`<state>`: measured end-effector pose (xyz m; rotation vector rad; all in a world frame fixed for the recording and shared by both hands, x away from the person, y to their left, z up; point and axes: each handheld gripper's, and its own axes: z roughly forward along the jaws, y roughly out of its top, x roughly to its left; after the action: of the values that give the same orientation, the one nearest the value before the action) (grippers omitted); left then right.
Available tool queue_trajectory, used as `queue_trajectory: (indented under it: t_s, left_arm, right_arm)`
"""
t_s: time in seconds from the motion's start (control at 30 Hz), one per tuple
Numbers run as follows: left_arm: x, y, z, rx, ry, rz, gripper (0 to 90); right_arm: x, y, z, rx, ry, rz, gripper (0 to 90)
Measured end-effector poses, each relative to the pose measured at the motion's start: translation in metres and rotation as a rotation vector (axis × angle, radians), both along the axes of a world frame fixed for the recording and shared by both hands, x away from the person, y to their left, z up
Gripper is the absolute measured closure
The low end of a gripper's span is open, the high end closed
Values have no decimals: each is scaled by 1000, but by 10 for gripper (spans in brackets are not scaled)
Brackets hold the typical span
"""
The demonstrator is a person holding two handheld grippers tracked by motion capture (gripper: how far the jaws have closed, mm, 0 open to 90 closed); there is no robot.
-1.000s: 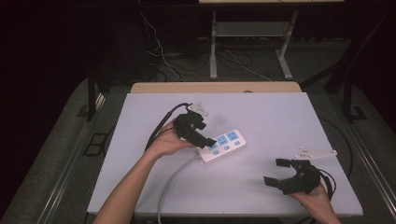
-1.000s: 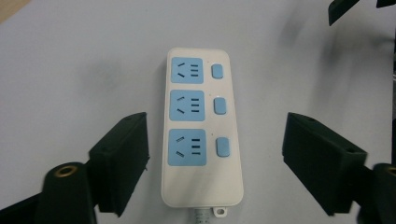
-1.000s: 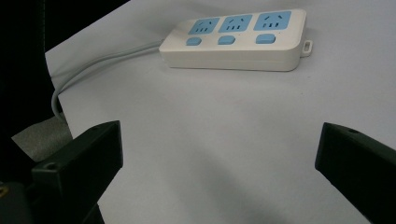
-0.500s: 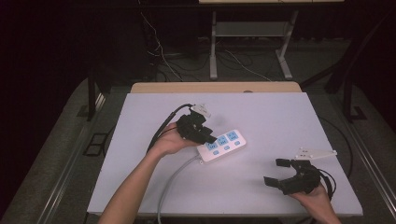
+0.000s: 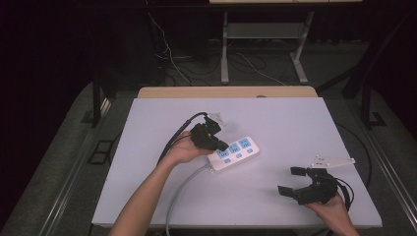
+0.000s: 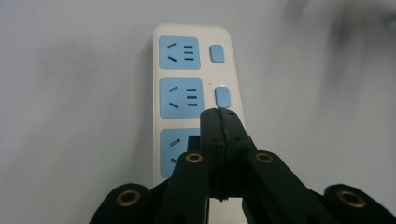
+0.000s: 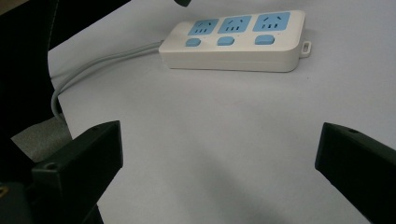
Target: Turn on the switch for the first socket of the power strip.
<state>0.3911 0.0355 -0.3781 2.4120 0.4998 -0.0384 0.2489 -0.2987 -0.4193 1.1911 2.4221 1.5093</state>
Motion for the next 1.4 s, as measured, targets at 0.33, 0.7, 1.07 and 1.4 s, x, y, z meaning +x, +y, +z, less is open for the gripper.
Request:
queue_trajectory:
  t_s: [0.33, 0.7, 1.07, 1.4]
  left_arm:
    - [-1, -10, -13, 32, 25, -35, 892]
    - [-3, -12, -25, 46, 41, -46, 892]
    - [-7, -13, -28, 42, 32, -38, 894]
    - [-7, -12, -30, 36, 44, -15, 899]
  right_arm:
    - [0, 0, 0, 1, -2, 1, 4]
    - [0, 0, 0, 1, -2, 2, 3]
    - [-1, -1, 1, 5, -5, -3, 3]
    - [-1, -1, 0, 6, -3, -9, 4]
